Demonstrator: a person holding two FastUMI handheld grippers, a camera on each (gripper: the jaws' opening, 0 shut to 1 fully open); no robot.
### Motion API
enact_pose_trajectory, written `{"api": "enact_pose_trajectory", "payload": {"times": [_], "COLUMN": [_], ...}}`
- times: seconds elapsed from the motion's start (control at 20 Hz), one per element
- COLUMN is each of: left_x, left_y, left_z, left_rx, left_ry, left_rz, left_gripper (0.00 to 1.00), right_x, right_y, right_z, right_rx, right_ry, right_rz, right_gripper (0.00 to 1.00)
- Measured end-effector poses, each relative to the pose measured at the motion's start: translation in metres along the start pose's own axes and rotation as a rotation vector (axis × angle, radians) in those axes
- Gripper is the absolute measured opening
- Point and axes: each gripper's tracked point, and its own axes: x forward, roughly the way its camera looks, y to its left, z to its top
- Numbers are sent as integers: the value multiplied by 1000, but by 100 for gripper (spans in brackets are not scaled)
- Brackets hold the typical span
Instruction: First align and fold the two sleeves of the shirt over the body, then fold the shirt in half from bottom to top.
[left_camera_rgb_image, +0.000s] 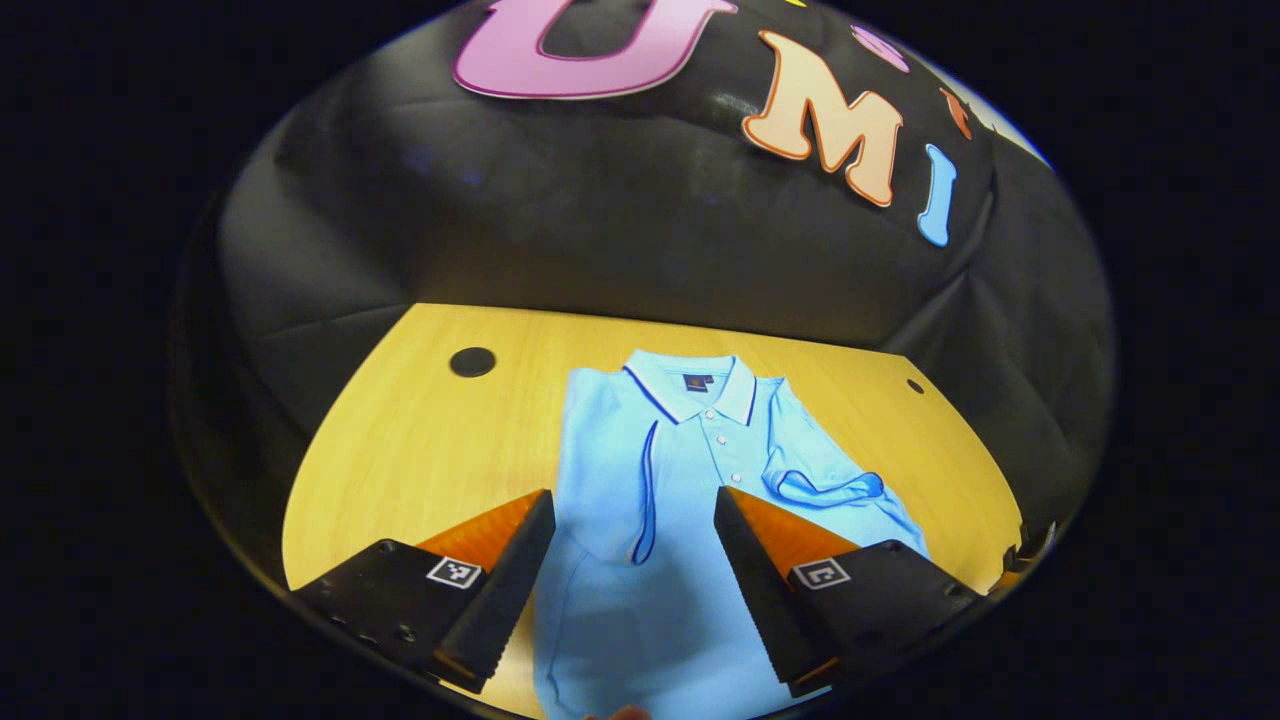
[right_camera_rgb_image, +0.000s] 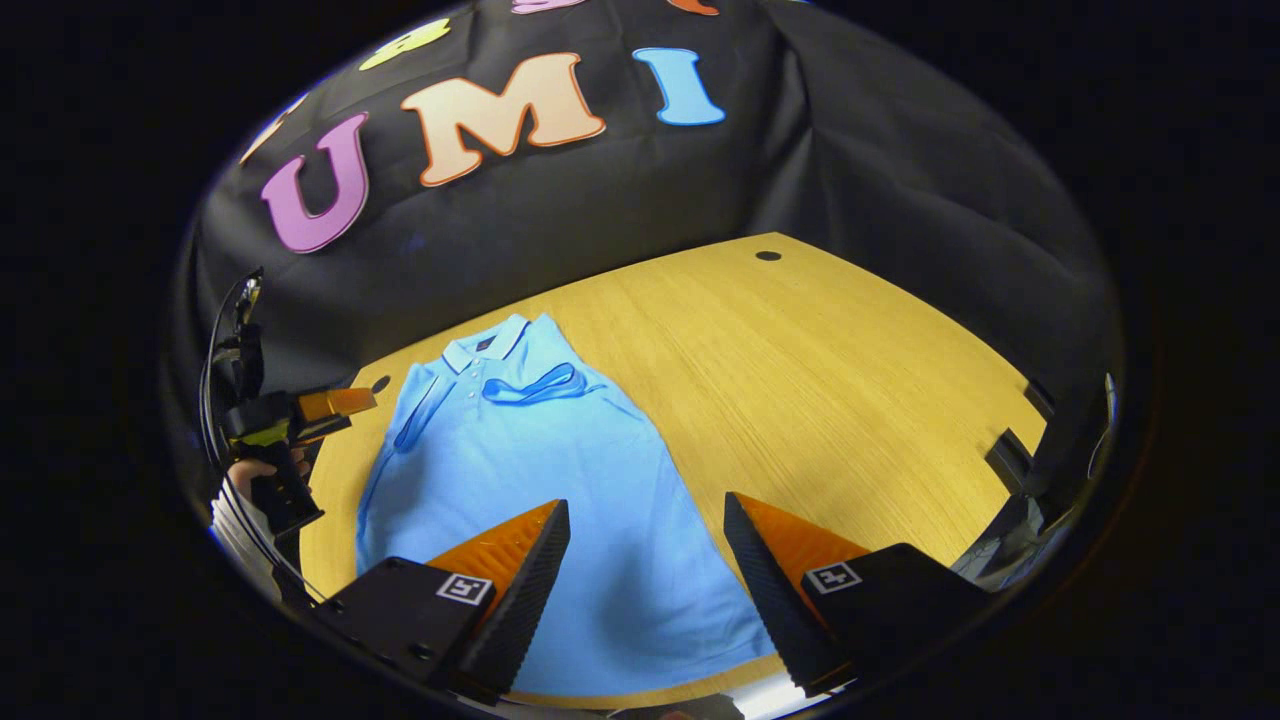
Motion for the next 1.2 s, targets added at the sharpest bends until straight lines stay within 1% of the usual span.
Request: {"api": "enact_pose_trajectory", "payload": {"times": [0.05, 0.2, 0.25, 0.3, 0.35, 0.45, 0.6, 0.8, 1.0, 1.2], "left_x": [-17, -66, -81, -96, -110, -137, -170, -198, -206, -204], "left_y": [7, 20, 22, 25, 27, 28, 29, 20, 10, 1], "left_z": [-10, -47, -59, -76, -93, -123, -166, -208, -239, -256], "left_rx": [6, 28, 30, 27, 18, -13, -35, -31, -23, -41], "left_ry": [1, 10, 16, 30, 49, 73, 108, 141, 172, 198], "left_rz": [31, 103, 123, 145, 167, 196, 236, 250, 239, 224], "left_gripper": [96, 96, 97, 96, 96, 96, 96, 96, 96, 96], "right_x": [-2, -10, -13, -17, -20, -23, -22, -23, -23, -21], "right_y": [0, -4, -6, -7, -9, -16, -37, -53, -55, -50], "right_z": [-7, -30, -36, -42, -49, -61, -91, -121, -142, -141], "right_rx": [-20, -80, -93, -101, -107, -124, -162, -209, -229, -240], "right_ry": [9, 48, 55, 65, 71, 80, 125, 159, 170, 153], "right_rz": [22, 84, 99, 117, 132, 146, 136, 135, 145, 155], "right_gripper": [97, 97, 92, 98, 97, 98, 97, 98, 98, 98]}}
